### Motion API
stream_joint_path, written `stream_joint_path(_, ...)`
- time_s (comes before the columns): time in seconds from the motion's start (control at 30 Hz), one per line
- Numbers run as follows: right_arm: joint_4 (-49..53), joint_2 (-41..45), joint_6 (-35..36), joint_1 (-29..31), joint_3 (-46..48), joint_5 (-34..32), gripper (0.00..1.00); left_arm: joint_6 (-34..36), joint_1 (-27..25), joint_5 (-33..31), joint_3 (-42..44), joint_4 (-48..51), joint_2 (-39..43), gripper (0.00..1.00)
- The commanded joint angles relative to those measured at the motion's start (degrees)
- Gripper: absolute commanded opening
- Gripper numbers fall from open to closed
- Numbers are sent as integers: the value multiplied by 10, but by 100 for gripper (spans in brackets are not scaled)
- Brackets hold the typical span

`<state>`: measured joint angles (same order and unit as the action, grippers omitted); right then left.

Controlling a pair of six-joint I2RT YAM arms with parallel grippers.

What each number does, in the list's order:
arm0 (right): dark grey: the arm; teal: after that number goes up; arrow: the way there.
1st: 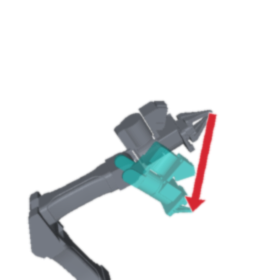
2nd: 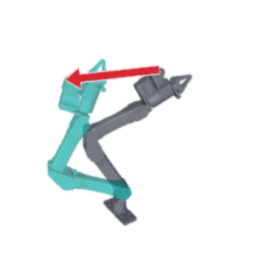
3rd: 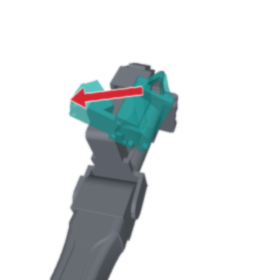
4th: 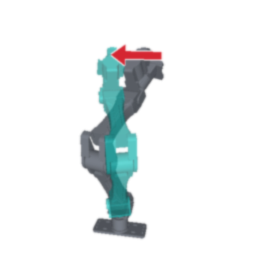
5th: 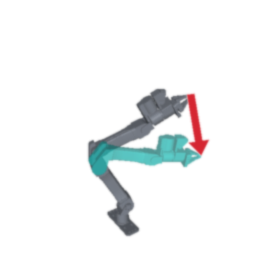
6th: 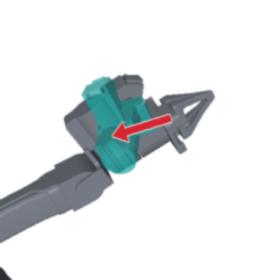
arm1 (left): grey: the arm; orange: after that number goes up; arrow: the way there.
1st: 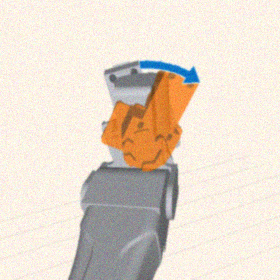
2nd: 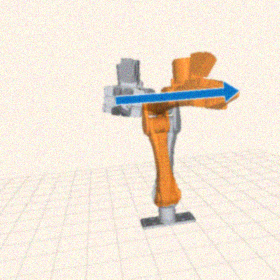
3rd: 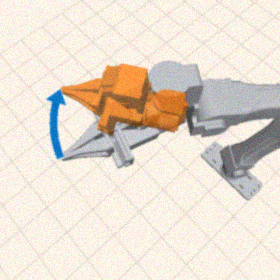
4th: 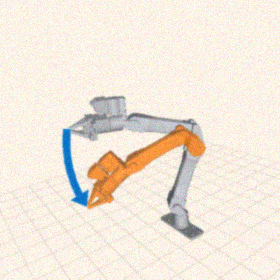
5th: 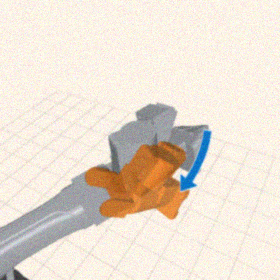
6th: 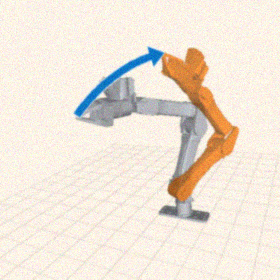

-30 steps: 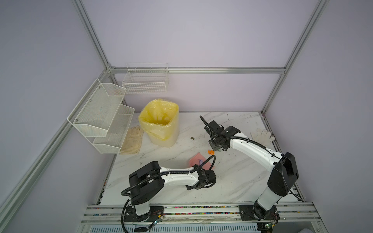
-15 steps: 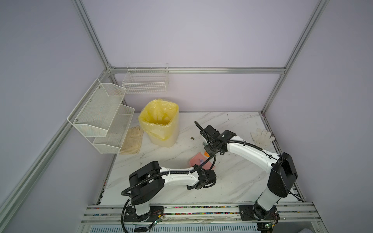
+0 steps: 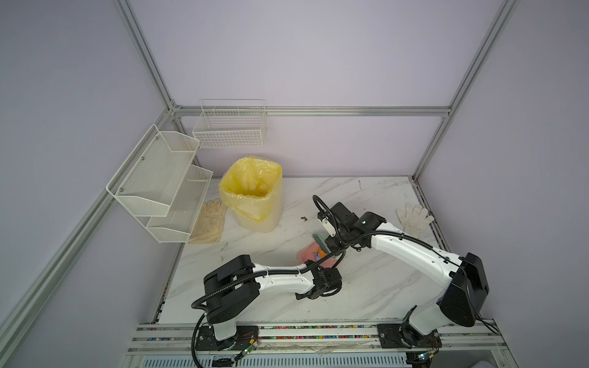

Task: Sweep away the paper scraps from the table
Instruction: 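Sweep the orange and lavender scraps into the pink dustpan with the right-held brush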

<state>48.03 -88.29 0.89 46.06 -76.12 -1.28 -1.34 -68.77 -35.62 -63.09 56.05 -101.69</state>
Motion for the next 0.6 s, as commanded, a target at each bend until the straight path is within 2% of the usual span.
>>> stream_joint_path(0.0,7,11,5,5,11,40,0,9,-1,-8,9,-9,8,14)
stream_joint_path(0.27,-5,56,-35,6,-1,94,0,3,-1,-15,11,-8,13,15)
stream_joint_path(0.43,10,80,-102,6,-27,26,0,-1,-1,-22,9,-5,17,15)
stream_joint_path(0.57,17,84,-128,4,-29,-14,0,-3,-1,-29,10,-5,20,15)
